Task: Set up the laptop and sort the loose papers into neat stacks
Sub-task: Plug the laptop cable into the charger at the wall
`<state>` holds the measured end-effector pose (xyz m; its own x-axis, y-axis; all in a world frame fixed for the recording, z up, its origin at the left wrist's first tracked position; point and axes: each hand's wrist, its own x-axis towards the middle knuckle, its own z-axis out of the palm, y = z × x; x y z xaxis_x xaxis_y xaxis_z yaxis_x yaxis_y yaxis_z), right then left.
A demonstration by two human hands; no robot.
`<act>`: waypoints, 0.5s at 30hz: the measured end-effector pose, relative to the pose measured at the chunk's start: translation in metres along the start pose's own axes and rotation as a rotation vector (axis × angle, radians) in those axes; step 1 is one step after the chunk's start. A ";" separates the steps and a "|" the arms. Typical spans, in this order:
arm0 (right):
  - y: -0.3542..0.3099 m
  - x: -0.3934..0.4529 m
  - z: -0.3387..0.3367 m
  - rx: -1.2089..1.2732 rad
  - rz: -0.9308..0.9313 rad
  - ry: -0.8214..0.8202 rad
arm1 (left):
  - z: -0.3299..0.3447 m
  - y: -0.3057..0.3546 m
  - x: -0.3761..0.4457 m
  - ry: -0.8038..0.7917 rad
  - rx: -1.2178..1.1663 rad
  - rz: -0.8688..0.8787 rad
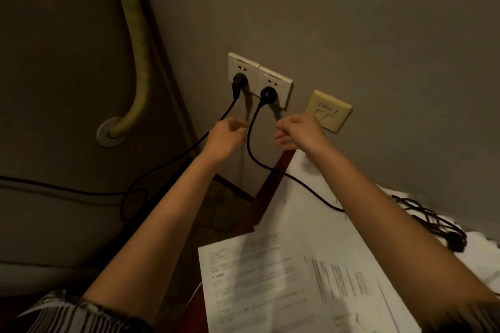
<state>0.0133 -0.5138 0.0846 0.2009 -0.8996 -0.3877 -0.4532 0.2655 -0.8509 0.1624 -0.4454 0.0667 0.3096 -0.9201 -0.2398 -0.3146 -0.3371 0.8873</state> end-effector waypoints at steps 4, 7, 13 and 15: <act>0.031 -0.055 0.000 0.099 -0.151 0.072 | 0.006 -0.015 -0.059 0.029 -0.049 0.106; 0.067 -0.100 0.005 0.096 -0.193 0.028 | 0.015 -0.039 -0.106 0.030 -0.044 0.155; 0.144 -0.189 0.013 -0.125 -0.187 -0.104 | 0.036 -0.097 -0.200 -0.011 0.002 0.218; 0.168 -0.213 0.017 -0.242 -0.205 -0.101 | 0.043 -0.122 -0.225 0.001 0.041 0.257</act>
<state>-0.0909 -0.2717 0.0187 0.3884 -0.8839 -0.2606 -0.5852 -0.0181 -0.8107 0.0929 -0.2058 -0.0043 0.2152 -0.9765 -0.0081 -0.4195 -0.0999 0.9022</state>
